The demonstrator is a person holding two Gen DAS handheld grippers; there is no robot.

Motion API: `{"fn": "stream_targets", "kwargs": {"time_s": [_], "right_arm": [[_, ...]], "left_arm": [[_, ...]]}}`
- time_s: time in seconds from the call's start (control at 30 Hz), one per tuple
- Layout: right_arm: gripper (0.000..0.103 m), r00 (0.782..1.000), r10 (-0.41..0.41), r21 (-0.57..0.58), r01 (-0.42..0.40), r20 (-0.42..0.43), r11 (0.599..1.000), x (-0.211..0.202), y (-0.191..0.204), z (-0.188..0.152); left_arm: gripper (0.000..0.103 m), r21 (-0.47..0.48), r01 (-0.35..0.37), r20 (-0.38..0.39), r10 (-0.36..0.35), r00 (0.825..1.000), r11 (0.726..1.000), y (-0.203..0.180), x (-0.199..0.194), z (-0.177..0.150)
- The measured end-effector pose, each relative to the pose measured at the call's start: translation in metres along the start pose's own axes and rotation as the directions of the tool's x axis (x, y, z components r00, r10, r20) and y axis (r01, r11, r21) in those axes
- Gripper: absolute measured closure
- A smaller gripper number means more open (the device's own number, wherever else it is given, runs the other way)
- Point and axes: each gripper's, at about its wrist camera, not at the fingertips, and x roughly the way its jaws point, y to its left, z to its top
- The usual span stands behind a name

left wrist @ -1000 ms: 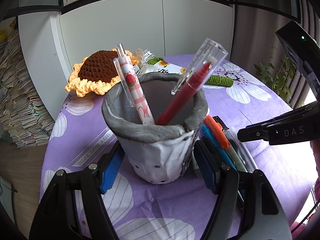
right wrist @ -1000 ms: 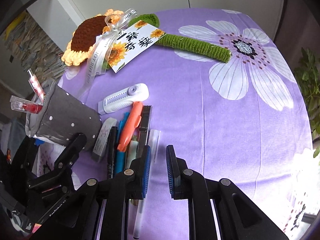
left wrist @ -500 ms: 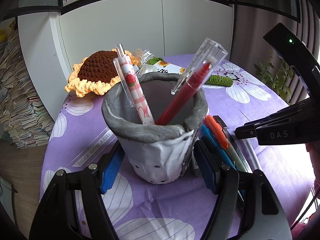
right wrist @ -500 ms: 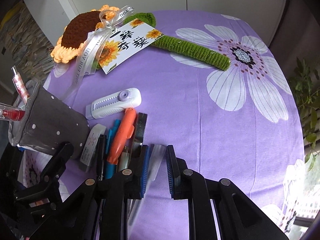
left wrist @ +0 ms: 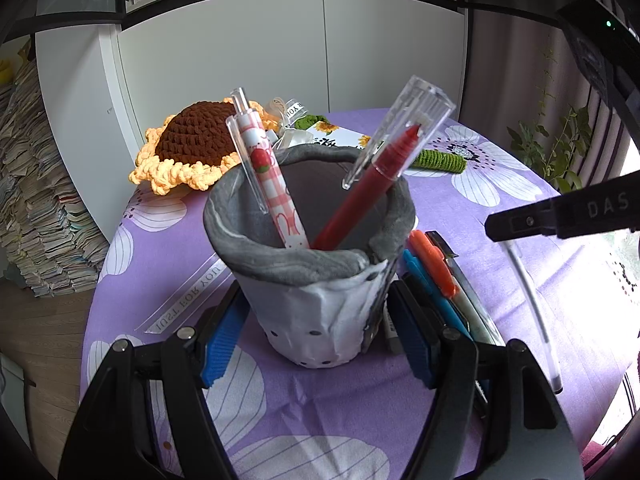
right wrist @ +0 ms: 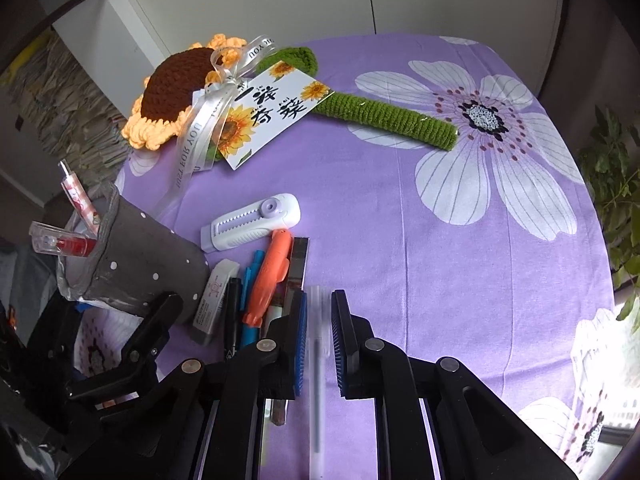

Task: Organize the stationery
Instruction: 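Grasp the clear grey pen with the right gripper and lift it, then drop the clear grey pen into the pen holder and open the right gripper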

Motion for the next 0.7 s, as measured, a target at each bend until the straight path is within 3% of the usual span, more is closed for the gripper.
{"fn": "stream_targets", "kwargs": {"time_s": [0.13,0.33,0.53,0.7], "right_arm": [[0.09,0.993,0.038,-0.034,-0.035,0.109,0.999,-0.039,0.007,0.005],[0.092,0.957,0.095,-0.115,-0.065,0.273,0.991,-0.094,0.028,0.007],[0.092,0.892,0.137,-0.198,-0.054,0.432,0.979,-0.142,0.053,0.014],[0.092,0.84,0.189,-0.262,-0.058,0.508,0.963,-0.17,0.076,0.024]], "left_arm": [[0.033,0.0,0.0,0.0,0.0,1.0,1.0,0.0,0.0,0.0],[0.033,0.0,0.0,0.0,0.0,1.0,1.0,0.0,0.0,0.0],[0.033,0.0,0.0,0.0,0.0,1.0,1.0,0.0,0.0,0.0],[0.033,0.0,0.0,0.0,0.0,1.0,1.0,0.0,0.0,0.0]]}}
